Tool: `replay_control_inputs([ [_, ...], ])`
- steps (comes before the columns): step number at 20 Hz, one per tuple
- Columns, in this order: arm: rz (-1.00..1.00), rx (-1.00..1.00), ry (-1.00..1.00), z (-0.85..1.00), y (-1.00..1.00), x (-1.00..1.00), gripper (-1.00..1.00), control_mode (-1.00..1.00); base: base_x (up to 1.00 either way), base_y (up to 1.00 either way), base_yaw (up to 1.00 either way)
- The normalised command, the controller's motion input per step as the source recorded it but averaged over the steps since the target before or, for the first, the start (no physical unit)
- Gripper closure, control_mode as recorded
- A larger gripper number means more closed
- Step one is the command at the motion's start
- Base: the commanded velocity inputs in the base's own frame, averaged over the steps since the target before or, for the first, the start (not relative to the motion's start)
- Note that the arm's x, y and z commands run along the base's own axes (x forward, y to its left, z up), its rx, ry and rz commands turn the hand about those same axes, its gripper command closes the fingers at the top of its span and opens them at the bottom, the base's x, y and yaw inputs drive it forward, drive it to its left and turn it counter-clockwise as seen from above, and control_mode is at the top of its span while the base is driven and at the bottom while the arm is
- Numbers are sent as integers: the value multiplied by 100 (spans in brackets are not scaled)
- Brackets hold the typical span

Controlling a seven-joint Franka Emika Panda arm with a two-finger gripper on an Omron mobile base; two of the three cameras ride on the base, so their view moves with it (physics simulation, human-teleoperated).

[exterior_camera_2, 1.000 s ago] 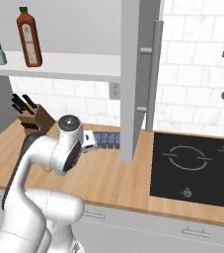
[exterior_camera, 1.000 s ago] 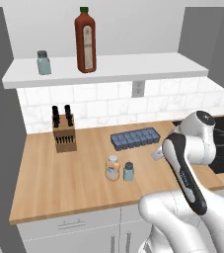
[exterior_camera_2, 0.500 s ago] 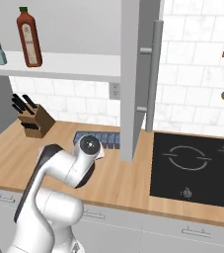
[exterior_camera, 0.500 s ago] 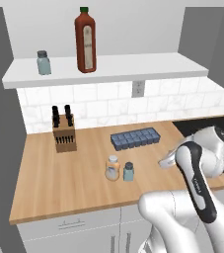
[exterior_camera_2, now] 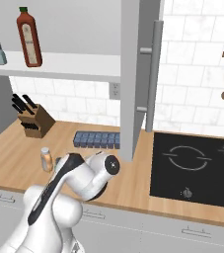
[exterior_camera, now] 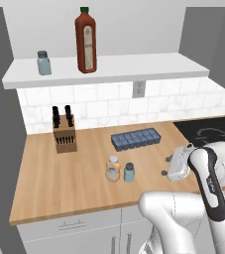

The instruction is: Put the shaker and condiment bottle from the counter next to their counterparts in the cabinet.

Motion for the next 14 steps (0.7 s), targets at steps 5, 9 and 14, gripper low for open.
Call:
replay_control_inputs([
  [5, 19, 11, -14, 0, 1, -1, -100, -100, 0, 0, 0],
  [9, 6, 0, -9, -2, 11, -1, -100, -100, 0, 0, 0],
  [14, 0, 0, -2, -8, 33, 1, -100, -100, 0, 0, 0],
])
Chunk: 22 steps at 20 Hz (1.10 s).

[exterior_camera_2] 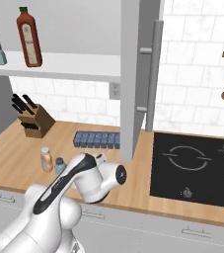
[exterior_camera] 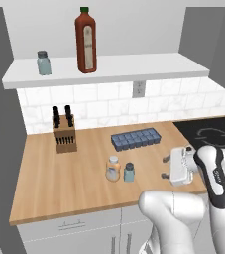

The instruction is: Put the shaker and condiment bottle from the counter next to their counterparts in the cabinet.

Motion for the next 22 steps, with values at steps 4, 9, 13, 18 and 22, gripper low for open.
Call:
replay_control_inputs([
  [4, 0, 0, -1, -23, 19, 15, -100, -100, 0, 0, 0],
  [9, 0, 0, 0, -53, 20, 7, -100, -100, 0, 0, 0],
  [13, 0, 0, -1, -47, 33, 0, -100, -100, 0, 0, 0],
  [18, 0, 0, -1, -20, 45, 4, -100, -100, 0, 0, 0],
  [22, 0, 0, 0, -2, 51, 13, -100, -100, 0, 0, 0],
])
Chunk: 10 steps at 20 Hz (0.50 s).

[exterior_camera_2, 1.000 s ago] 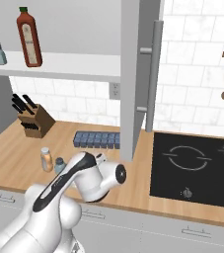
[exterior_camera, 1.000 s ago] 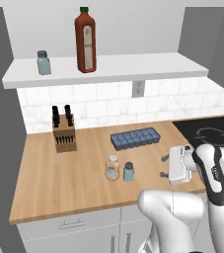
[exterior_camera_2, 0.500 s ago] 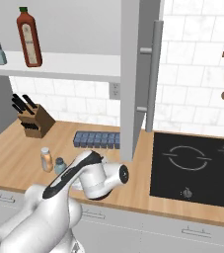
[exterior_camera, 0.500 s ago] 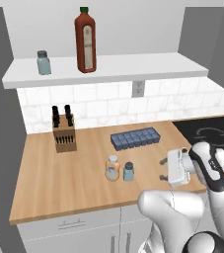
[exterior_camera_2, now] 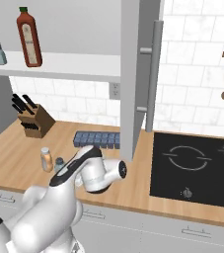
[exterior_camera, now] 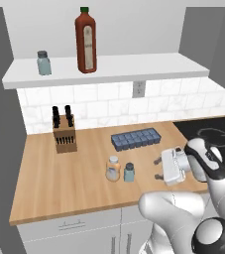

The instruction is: Put the shaker and condiment bottle from the counter next to their counterparts in the cabinet.

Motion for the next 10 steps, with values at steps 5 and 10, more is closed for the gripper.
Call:
replay_control_inputs([
  [5, 0, 0, 0, -30, 56, 12, -100, -100, 0, 0, 0],
  [10, -2, 0, -2, -31, 52, 0, -100, -100, 0, 0, 0],
])
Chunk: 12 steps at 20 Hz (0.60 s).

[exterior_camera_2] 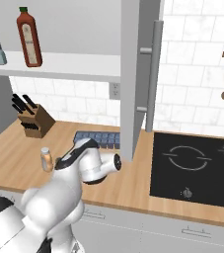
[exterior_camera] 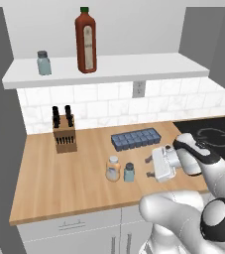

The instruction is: Put the shaker and condiment bottle from the counter next to their counterparts in the cabinet.

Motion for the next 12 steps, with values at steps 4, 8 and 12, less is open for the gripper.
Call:
replay_control_inputs([
  [4, 0, 0, 0, -31, 50, 0, -100, -100, 0, 0, 0],
  [8, 0, 0, -1, -39, 44, -1, -100, -100, 0, 0, 0],
  [12, 0, 0, -2, -31, 35, 0, -100, -100, 0, 0, 0],
])
